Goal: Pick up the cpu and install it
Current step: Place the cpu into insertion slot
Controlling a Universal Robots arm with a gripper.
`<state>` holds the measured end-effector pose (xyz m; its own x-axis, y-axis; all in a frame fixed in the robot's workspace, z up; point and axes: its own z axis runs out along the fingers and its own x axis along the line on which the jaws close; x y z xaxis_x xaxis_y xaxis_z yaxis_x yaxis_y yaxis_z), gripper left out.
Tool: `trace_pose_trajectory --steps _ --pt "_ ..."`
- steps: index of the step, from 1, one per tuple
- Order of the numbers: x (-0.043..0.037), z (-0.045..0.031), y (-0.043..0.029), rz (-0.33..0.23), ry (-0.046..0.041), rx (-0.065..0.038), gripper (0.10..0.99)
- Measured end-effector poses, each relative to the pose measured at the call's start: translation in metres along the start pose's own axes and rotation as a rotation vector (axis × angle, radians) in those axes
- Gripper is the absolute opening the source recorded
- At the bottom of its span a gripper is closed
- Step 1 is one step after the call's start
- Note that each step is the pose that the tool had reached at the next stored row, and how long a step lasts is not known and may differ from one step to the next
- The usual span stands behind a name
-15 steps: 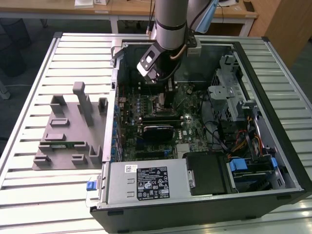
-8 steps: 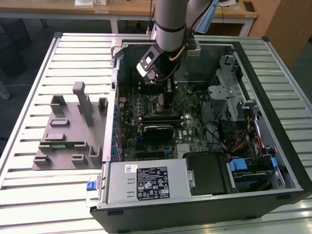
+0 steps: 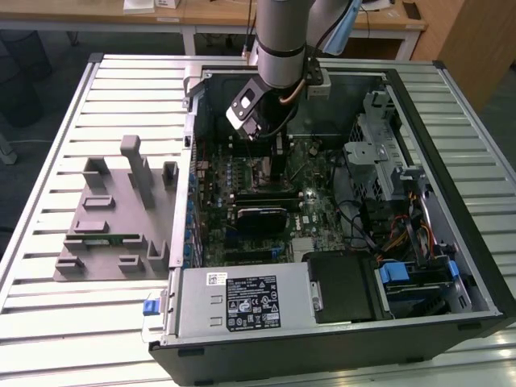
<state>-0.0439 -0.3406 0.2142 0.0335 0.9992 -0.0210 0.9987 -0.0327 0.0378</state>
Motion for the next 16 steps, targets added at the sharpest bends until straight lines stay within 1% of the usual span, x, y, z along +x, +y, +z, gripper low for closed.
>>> trace_pose_trajectory --steps 8,13,16 --pt "0.0001 0.0023 -0.0003 -0.009 -0.0007 0.0 0.541" --pt "0.0002 0.0046 -0.0027 -0.017 -0.0022 -0.001 0.541" --pt "0.0023 0.0058 -0.0048 -0.02 -0.0023 -0.001 0.541"
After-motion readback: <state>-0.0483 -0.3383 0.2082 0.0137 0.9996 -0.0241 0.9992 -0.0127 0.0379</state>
